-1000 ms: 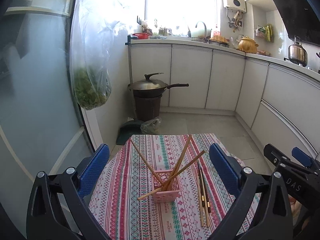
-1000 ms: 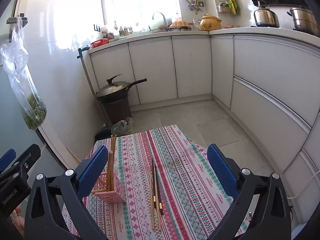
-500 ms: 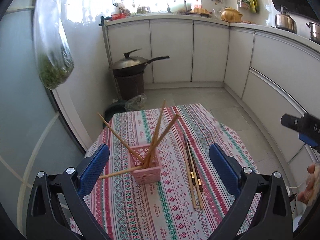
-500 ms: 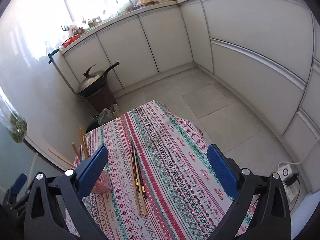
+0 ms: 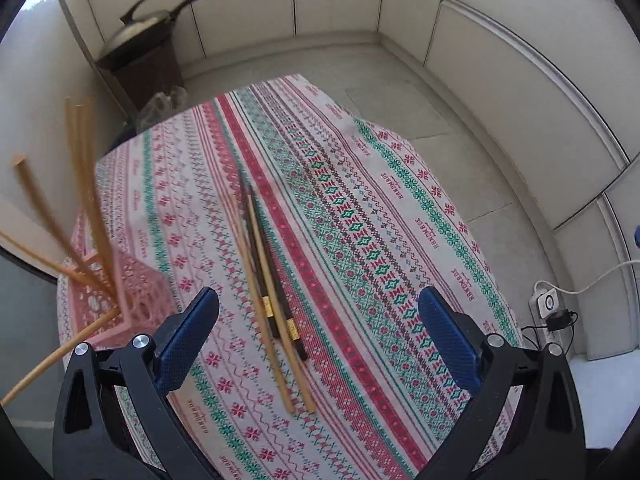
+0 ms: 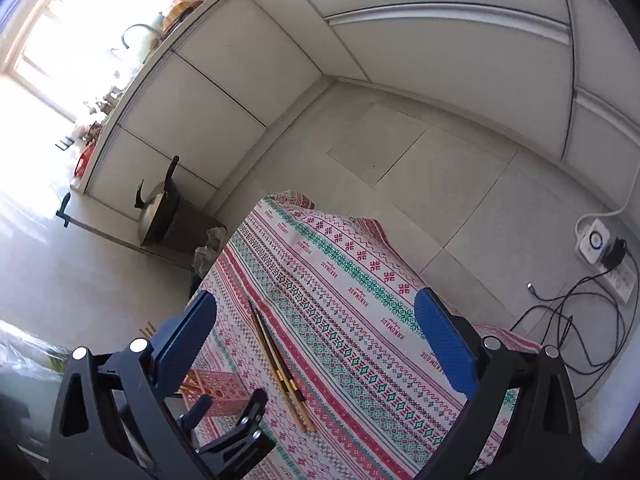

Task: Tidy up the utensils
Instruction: 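Grasp a chopstick from the pile with the left tool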

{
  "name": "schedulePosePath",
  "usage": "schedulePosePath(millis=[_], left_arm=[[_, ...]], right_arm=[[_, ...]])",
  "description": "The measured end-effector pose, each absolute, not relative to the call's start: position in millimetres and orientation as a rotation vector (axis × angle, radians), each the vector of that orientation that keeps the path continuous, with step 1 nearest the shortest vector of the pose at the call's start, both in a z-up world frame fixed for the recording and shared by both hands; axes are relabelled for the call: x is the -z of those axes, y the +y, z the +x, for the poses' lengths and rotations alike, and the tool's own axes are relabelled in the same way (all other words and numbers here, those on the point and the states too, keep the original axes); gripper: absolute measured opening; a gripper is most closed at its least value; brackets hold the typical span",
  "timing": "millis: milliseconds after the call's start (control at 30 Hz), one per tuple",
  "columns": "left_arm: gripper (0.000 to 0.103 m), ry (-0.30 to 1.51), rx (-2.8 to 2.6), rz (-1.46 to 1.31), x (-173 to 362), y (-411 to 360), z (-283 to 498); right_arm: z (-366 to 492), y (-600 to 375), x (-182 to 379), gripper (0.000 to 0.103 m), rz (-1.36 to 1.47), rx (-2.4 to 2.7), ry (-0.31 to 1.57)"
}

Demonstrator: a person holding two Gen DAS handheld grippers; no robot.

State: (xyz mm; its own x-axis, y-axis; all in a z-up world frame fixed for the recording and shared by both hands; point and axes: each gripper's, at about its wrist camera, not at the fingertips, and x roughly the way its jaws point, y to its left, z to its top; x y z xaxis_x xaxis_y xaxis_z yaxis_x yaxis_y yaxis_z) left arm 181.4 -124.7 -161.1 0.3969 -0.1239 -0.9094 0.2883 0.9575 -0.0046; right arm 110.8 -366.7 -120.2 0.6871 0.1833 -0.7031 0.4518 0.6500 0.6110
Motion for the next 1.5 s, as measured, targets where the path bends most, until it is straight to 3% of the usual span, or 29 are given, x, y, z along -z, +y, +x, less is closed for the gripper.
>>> schedulePosePath(millis=[167,300,500,1100,1500], left_arm=[[0.089,1.246,0.206,0.214,181.6,-140.3,255.3],[0.060,1.317,0.174,0.141,193.1,-130.3,302.7],[0.029,1.328,0.071,0.119,217.0,-104.3,339.0],[0.003,1.309,0.057,-0.024,259.0,-79.0,366.2],[0.003,0.974,0.353,0.000,134.0,-82.0,197.8]], right_arm=[[118.8,-374.4,129.0,0.096,0.928,0.147,0.855],[124.0,-375.3,139.2,0.096,0.980,0.112,0.897],[130.7,-378.0,148.4,0.096,1.010,0.072,0.934],[142.1,-372.5,160.3,0.096,0.948,0.076,0.997],[188.2,-317.1,199.1,0.096,0.774,0.051,1.128]])
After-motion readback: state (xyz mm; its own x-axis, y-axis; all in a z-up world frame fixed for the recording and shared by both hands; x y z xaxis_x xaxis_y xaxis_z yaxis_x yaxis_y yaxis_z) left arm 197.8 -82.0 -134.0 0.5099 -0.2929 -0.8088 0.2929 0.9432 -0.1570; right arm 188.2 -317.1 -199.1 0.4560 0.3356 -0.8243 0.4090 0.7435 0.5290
